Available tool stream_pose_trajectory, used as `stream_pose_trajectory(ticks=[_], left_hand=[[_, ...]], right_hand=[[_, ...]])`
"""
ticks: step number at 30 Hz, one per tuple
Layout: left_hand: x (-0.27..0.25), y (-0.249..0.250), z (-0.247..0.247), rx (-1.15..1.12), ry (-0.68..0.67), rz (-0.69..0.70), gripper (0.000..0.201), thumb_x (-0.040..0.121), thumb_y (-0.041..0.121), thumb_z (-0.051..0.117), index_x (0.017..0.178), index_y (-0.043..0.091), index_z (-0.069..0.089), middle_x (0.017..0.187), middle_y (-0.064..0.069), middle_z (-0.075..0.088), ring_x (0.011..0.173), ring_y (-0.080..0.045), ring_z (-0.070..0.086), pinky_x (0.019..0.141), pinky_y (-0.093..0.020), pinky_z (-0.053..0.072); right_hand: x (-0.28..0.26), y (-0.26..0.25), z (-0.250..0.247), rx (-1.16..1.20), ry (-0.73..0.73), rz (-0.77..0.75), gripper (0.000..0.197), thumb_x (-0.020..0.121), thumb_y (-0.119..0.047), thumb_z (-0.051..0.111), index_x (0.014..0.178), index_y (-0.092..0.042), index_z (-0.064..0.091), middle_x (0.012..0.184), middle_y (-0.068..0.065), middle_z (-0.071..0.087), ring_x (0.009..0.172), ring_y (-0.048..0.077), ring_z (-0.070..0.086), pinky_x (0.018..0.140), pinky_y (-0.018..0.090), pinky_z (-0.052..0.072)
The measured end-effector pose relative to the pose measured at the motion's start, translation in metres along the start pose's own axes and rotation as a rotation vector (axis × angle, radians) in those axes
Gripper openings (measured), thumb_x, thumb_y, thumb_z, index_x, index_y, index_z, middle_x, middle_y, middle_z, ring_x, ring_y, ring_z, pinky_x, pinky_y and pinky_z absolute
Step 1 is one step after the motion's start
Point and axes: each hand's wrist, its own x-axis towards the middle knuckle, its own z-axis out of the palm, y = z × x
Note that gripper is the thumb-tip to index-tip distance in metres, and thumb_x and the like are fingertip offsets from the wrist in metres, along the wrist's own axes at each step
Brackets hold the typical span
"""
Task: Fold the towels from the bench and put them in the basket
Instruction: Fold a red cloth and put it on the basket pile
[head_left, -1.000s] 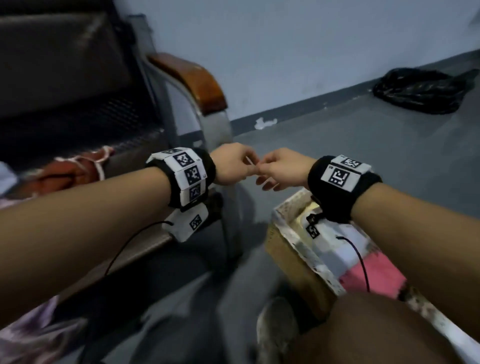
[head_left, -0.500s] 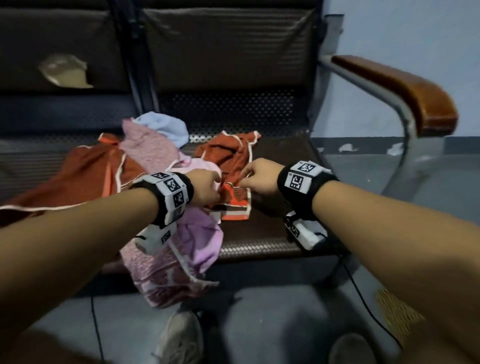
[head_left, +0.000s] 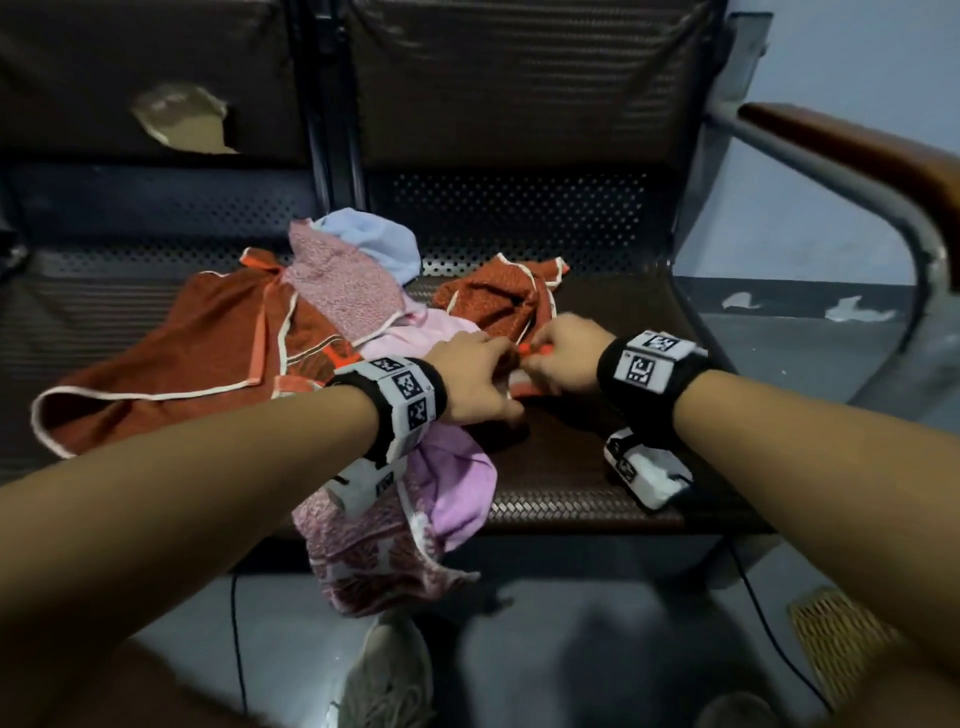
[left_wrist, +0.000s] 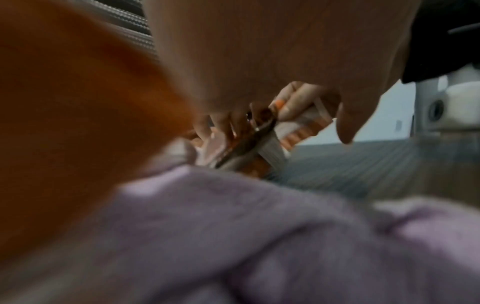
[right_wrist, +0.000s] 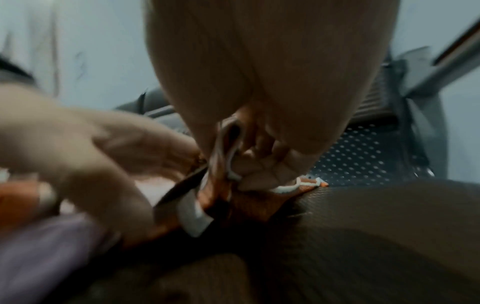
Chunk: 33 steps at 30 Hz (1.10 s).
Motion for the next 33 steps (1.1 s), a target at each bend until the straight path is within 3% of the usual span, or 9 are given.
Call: stream_pose_trajectory(ticks=[4, 9, 12, 16, 19, 23, 26, 29, 33], left_hand=[[0.013, 0.032, -0.021, -0.120, 0.107, -0.003, 0.048, 0.080, 0.049, 0.072, 0.115, 0.019, 0.059, 0.109, -0.004, 0.068, 0.099, -0.027, 0.064, 0.087, -0.037, 0.052], [0.021, 0.082, -0.055, -0.336, 0.272, 0.062, 0.019, 0.088, 0.022, 0.060, 0.101, 0.025, 0.074, 0.098, -0.003, 0.075, 0.097, -0.024, 0.069, 0.081, -0.029, 0.052], [0.017, 0.120, -0.076, -0.838, 0.283, 0.145, 0.014, 0.089, 0.012, 0.065, 0.094, 0.019, 0.076, 0.091, -0.006, 0.076, 0.091, -0.024, 0.072, 0.081, -0.036, 0.059], [0.002, 0.160, -0.099, -1.245, 0.175, 0.242, 0.010, 0.093, -0.003, 0.060, 0.086, 0.003, 0.066, 0.086, -0.017, 0.066, 0.077, -0.025, 0.066, 0.079, -0.035, 0.057], [-0.005, 0.165, -0.106, -1.352, 0.086, 0.206, 0.012, 0.090, -0.005, 0.057, 0.084, 0.001, 0.065, 0.079, -0.017, 0.064, 0.070, -0.025, 0.065, 0.073, -0.035, 0.056], [0.001, 0.131, -0.109, -1.001, 0.288, 0.028, 0.008, 0.084, 0.005, 0.067, 0.090, 0.009, 0.070, 0.089, -0.010, 0.071, 0.081, -0.020, 0.065, 0.081, -0.036, 0.053], [0.001, 0.098, -0.101, -0.463, 0.379, -0.090, 0.059, 0.074, 0.019, 0.077, 0.129, 0.023, 0.056, 0.119, -0.008, 0.065, 0.110, -0.023, 0.062, 0.095, -0.036, 0.051], [-0.003, 0.093, -0.088, -0.389, 0.284, 0.139, 0.099, 0.068, 0.023, 0.087, 0.151, 0.027, 0.033, 0.142, -0.011, 0.048, 0.134, -0.024, 0.046, 0.112, -0.040, 0.040], [-0.003, 0.107, -0.083, -0.346, 0.317, 0.201, 0.018, 0.080, 0.023, 0.076, 0.096, 0.019, 0.069, 0.085, 0.005, 0.069, 0.088, -0.017, 0.067, 0.082, -0.034, 0.052]], right_hand=[[-0.023, 0.005, -0.028, 0.453, 0.191, -0.027, 0.021, 0.088, -0.015, 0.063, 0.081, 0.003, 0.072, 0.068, 0.005, 0.065, 0.060, 0.008, 0.055, 0.059, 0.023, 0.046], [-0.063, 0.020, -0.050, 0.925, 0.367, -0.070, 0.014, 0.082, -0.014, 0.053, 0.074, -0.021, 0.063, 0.063, 0.001, 0.058, 0.054, 0.011, 0.052, 0.053, 0.023, 0.043], [-0.078, 0.052, -0.065, 0.861, 0.464, -0.108, 0.036, 0.080, -0.012, 0.057, 0.111, -0.030, 0.058, 0.101, 0.004, 0.068, 0.088, 0.017, 0.066, 0.079, 0.036, 0.054], [-0.096, 0.075, -0.060, 0.644, 0.332, -0.226, 0.031, 0.077, -0.005, 0.069, 0.100, -0.024, 0.062, 0.089, -0.026, 0.073, 0.086, -0.015, 0.065, 0.075, 0.008, 0.051], [-0.090, 0.085, -0.057, 0.382, 0.224, -0.071, 0.018, 0.083, -0.018, 0.074, 0.101, -0.017, 0.071, 0.106, 0.002, 0.075, 0.104, 0.019, 0.068, 0.095, 0.040, 0.054], [-0.086, 0.088, -0.066, 0.388, 0.400, 0.004, 0.022, 0.087, -0.016, 0.067, 0.066, -0.021, 0.063, 0.072, -0.001, 0.068, 0.070, 0.014, 0.065, 0.071, 0.025, 0.051], [-0.088, 0.080, -0.076, 0.382, 0.614, -0.048, 0.023, 0.086, -0.022, 0.066, 0.064, -0.019, 0.060, 0.061, -0.010, 0.060, 0.060, 0.000, 0.055, 0.057, 0.022, 0.041], [-0.087, 0.063, -0.078, 0.373, 0.650, -0.175, 0.015, 0.083, -0.022, 0.065, 0.071, -0.020, 0.056, 0.065, -0.008, 0.059, 0.067, 0.007, 0.055, 0.063, 0.030, 0.042], [-0.087, 0.044, -0.077, 0.388, 0.612, -0.287, 0.011, 0.076, -0.037, 0.065, 0.081, -0.029, 0.061, 0.076, -0.010, 0.067, 0.076, 0.005, 0.063, 0.071, 0.031, 0.050]])
